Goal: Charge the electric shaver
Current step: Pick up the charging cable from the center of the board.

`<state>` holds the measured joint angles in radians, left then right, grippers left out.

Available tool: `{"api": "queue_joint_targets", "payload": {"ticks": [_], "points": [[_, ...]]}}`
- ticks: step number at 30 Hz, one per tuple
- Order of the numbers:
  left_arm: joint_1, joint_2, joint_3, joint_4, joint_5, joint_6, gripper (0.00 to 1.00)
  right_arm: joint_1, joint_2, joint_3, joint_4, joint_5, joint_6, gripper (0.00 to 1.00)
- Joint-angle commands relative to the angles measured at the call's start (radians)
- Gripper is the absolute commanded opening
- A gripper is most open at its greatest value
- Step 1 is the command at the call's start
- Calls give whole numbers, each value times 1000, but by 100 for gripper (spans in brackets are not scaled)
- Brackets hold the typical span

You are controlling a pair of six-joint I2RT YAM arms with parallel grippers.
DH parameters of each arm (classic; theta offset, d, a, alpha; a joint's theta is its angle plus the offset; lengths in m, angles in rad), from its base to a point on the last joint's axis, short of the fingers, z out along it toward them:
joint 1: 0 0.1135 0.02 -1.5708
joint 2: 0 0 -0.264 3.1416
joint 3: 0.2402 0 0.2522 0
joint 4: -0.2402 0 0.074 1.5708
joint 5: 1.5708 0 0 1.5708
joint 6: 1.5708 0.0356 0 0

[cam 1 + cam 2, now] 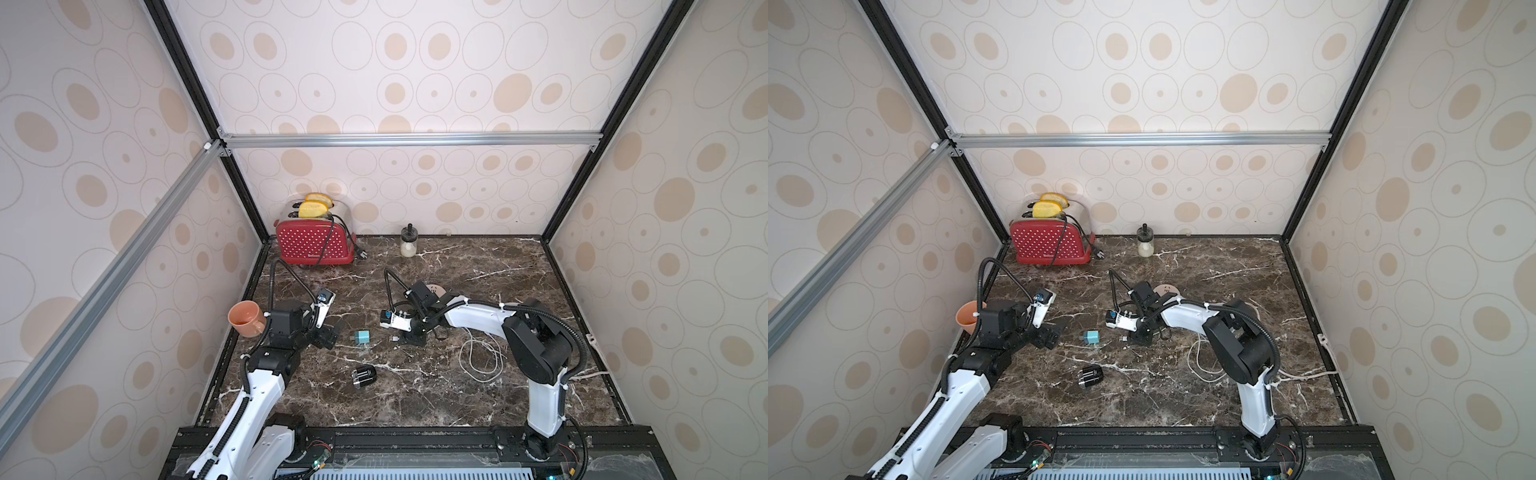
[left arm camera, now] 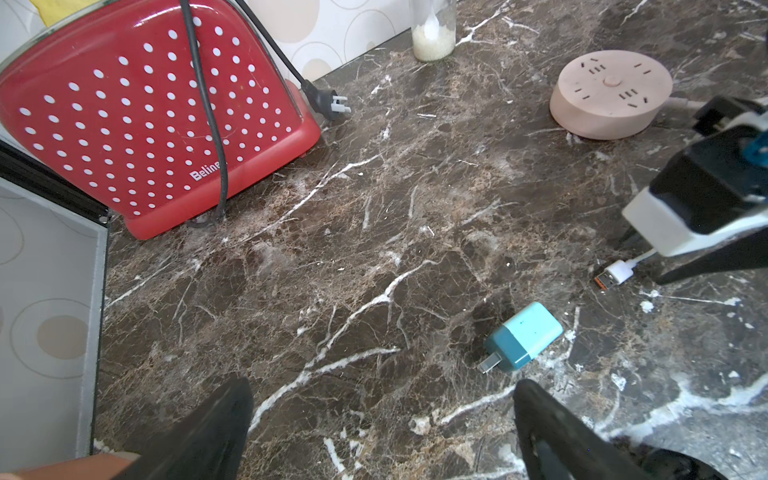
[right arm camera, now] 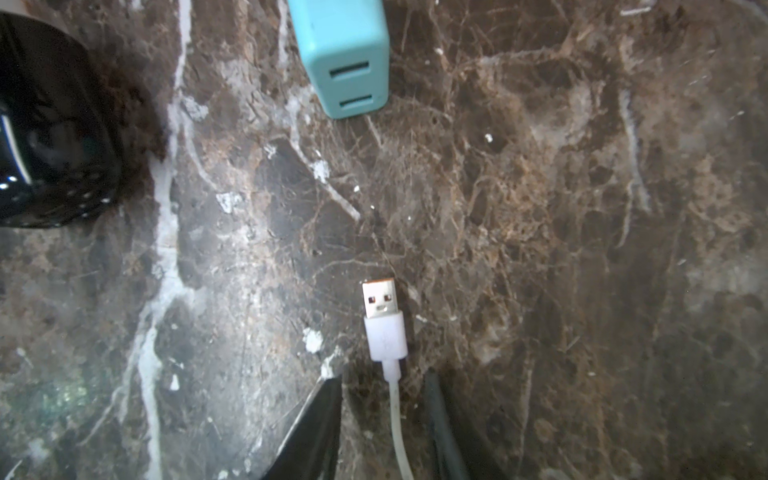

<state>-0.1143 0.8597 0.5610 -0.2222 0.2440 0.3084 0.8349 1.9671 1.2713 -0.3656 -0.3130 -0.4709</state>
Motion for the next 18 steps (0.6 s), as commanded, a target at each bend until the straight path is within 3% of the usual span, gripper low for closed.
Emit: {"api": "queue_joint_targets", "payload": {"ticks": [1, 11, 18], "points": [[-1, -7, -3, 21, -1, 26, 99, 8, 39, -2, -15, 8, -15, 35], [0, 4, -5, 30, 3, 25, 99, 8, 78, -13, -25, 13, -31, 29], [0, 0, 3, 13, 35, 47, 99, 6, 62, -65, 23, 5, -31, 15]]}}
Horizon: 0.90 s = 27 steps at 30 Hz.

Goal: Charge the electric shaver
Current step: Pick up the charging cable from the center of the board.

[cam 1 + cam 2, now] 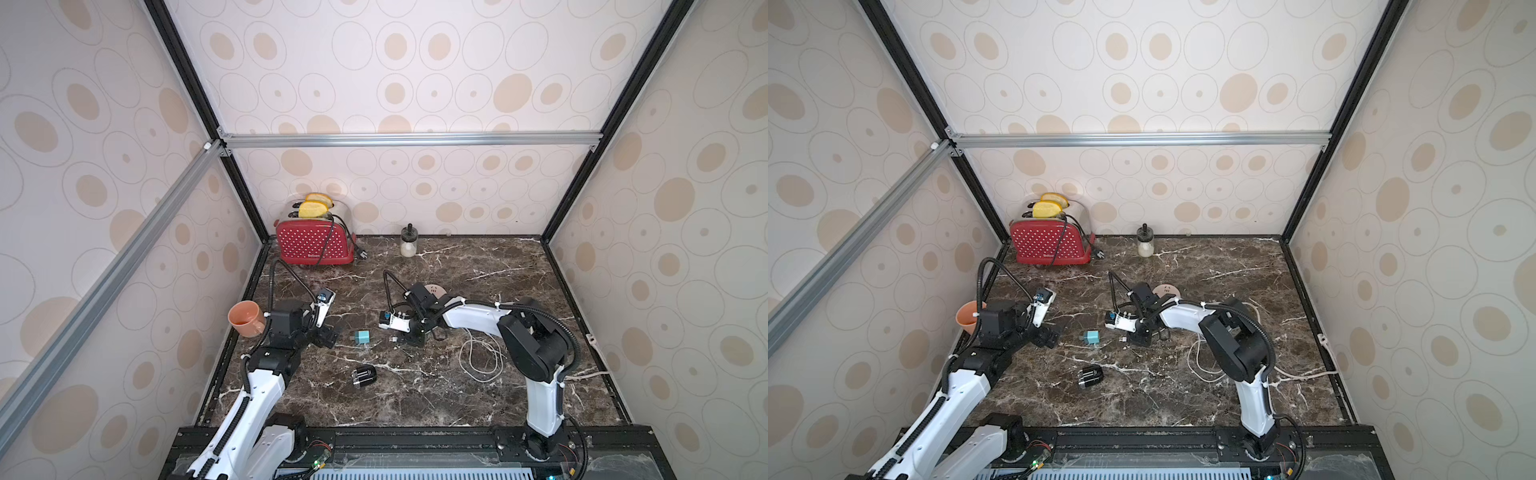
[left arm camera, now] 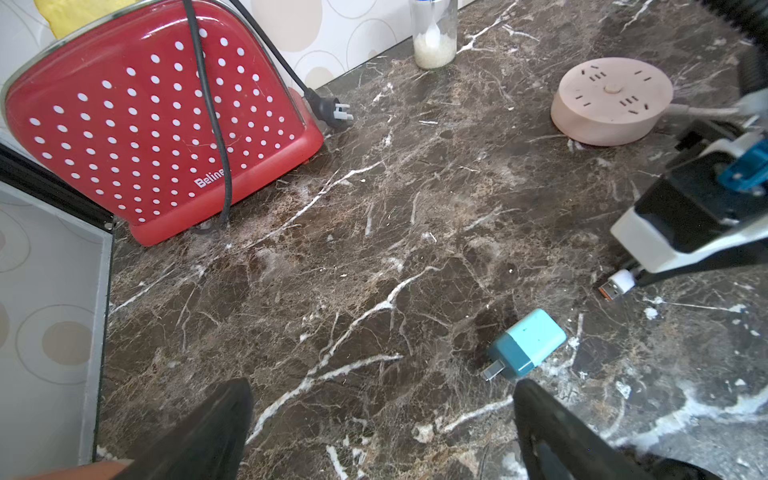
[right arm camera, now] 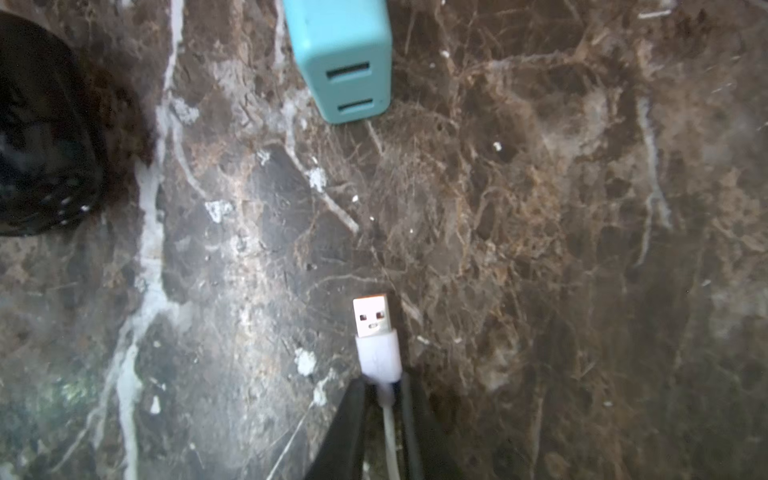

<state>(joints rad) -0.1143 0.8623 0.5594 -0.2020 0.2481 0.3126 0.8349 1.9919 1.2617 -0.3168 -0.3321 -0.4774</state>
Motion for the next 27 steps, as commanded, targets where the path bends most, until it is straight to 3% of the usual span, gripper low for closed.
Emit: {"api": "queue_joint_targets", "payload": {"ticks": [1, 5, 8, 15, 27], "points": [[-1, -1, 8, -13, 48, 51, 99, 6, 31, -65, -12, 20, -27, 12], [-1, 18, 40, -67, 88, 96, 99, 5, 6, -89, 29, 10, -28, 8], [-2, 42, 69, -122, 107, 148, 99, 1, -24, -114, 56, -3, -33, 0], [-1, 93, 118, -208, 140, 235, 99, -20, -85, -175, 116, -23, -19, 0], [-28, 72, 131, -186, 181, 194, 99, -51, -112, -183, 121, -116, -12, 31]]}}
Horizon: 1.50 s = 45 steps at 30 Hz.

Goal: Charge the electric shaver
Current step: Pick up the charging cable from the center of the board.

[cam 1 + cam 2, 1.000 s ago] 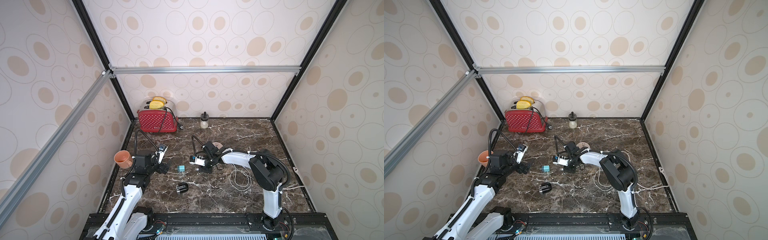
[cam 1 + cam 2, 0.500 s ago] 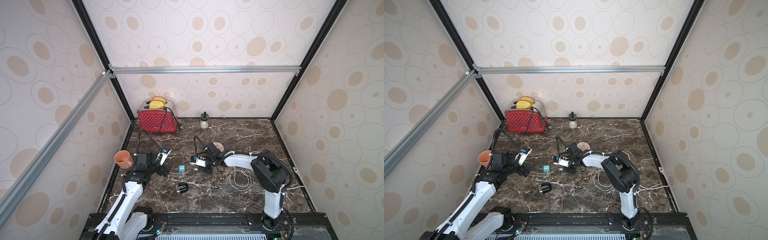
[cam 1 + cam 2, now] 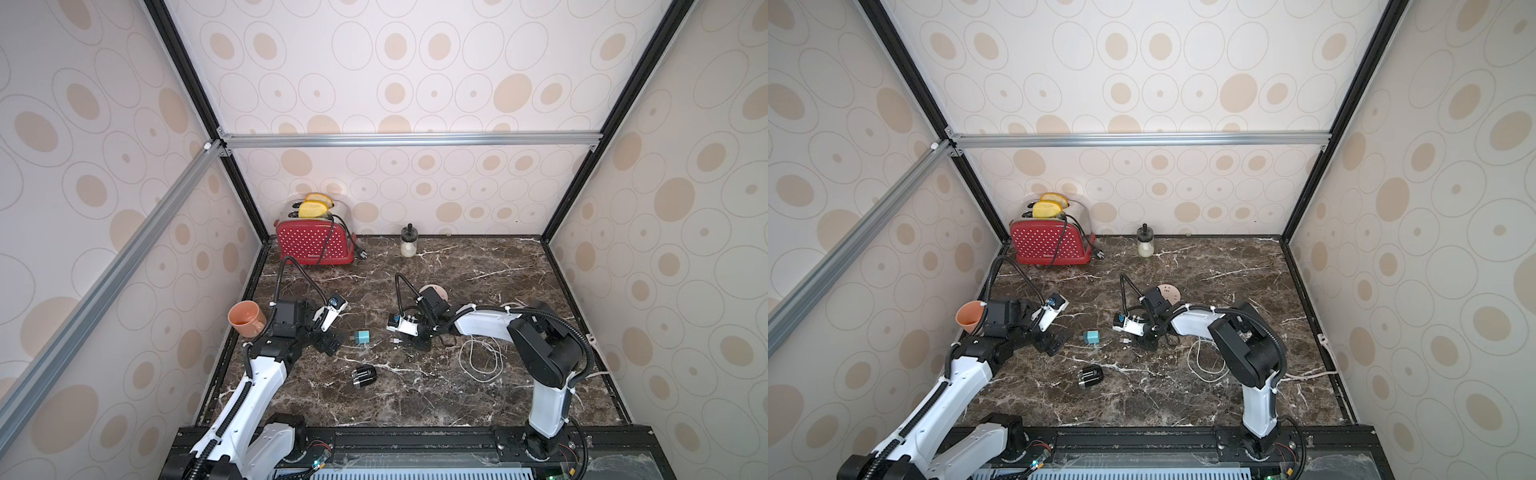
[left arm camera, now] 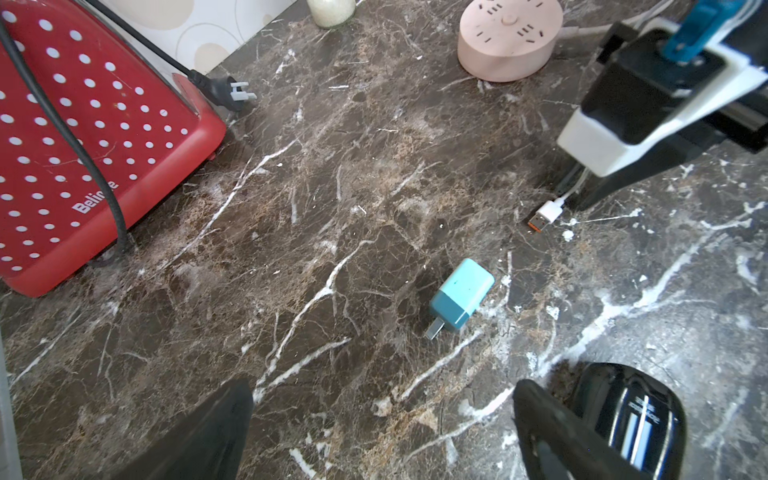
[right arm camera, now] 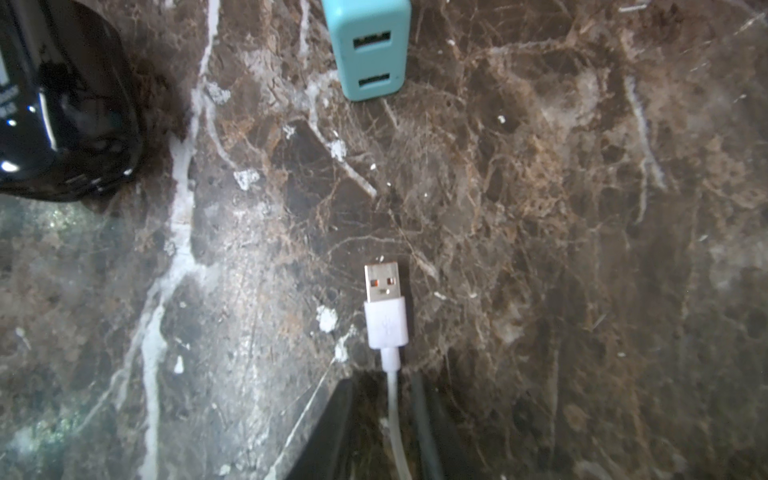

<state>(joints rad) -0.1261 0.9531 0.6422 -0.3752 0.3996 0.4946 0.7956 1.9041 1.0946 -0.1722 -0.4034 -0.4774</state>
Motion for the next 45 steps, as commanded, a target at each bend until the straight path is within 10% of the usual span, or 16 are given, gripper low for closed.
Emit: {"api": "queue_joint_targets", "payload": {"ticks": [1, 5, 15, 31, 45], "points": [[-25, -25, 51, 0, 30, -5, 99, -20, -31, -23, -12, -58, -1, 34], [-64, -40, 53, 88, 54, -131, 96, -56, -68, -70, 67, -91, 41, 49], [-277, 99, 65, 281, 64, -418, 72, -117, -138, -160, 162, -118, 85, 50], [-392, 400, 52, 397, 79, -715, 2, -123, -197, -299, 339, -136, 108, 49], [-392, 592, 62, 461, 185, -845, 0, -98, -132, -259, 369, -167, 62, 49]]}}
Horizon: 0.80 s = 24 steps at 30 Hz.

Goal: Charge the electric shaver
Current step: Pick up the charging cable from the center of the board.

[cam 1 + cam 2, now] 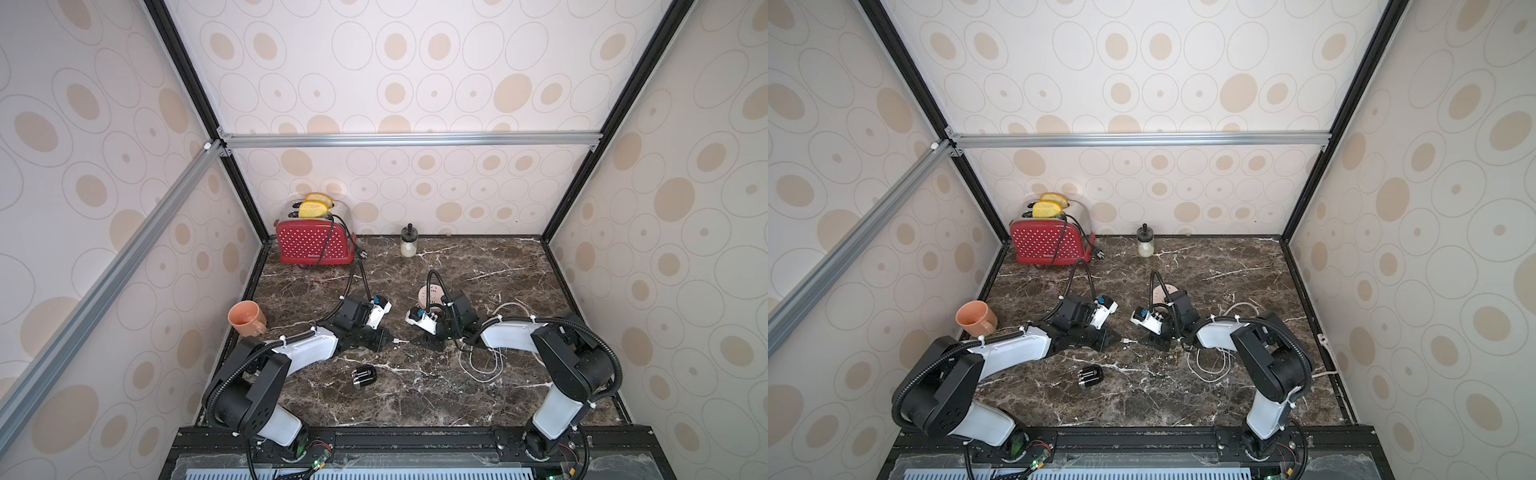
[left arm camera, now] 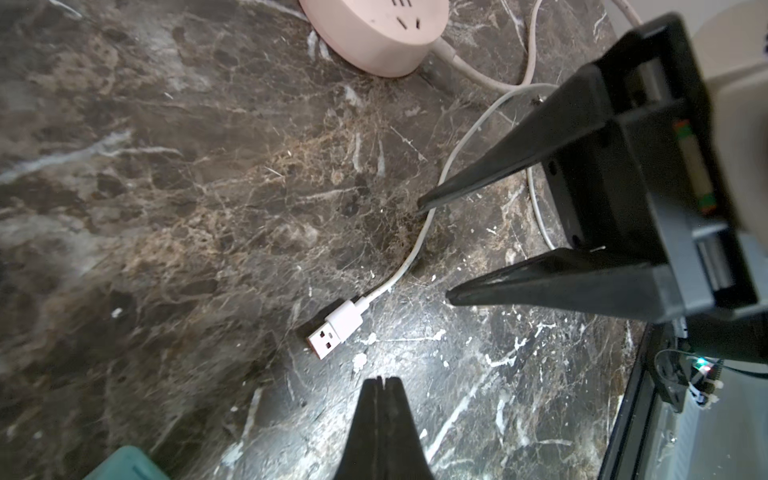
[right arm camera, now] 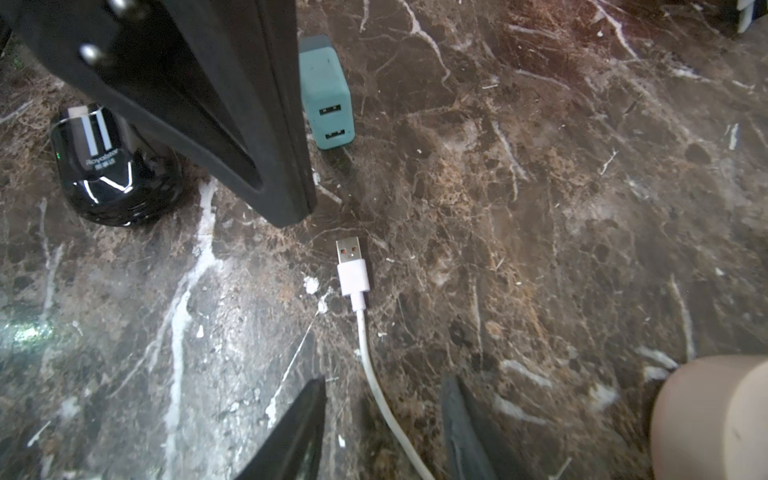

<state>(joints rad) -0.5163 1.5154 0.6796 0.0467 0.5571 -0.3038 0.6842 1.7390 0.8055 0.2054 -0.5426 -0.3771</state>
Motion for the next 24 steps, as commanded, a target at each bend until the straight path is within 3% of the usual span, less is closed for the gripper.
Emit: {"api": "queue_joint_targets", "payload": {"ticks": [1, 24], "points": [[-2, 40, 29, 38, 26, -47, 0, 18, 39, 38, -16, -30, -46, 49], [2, 120, 51, 30, -45, -5, 0, 58, 134, 112, -47, -17, -69, 44]]}}
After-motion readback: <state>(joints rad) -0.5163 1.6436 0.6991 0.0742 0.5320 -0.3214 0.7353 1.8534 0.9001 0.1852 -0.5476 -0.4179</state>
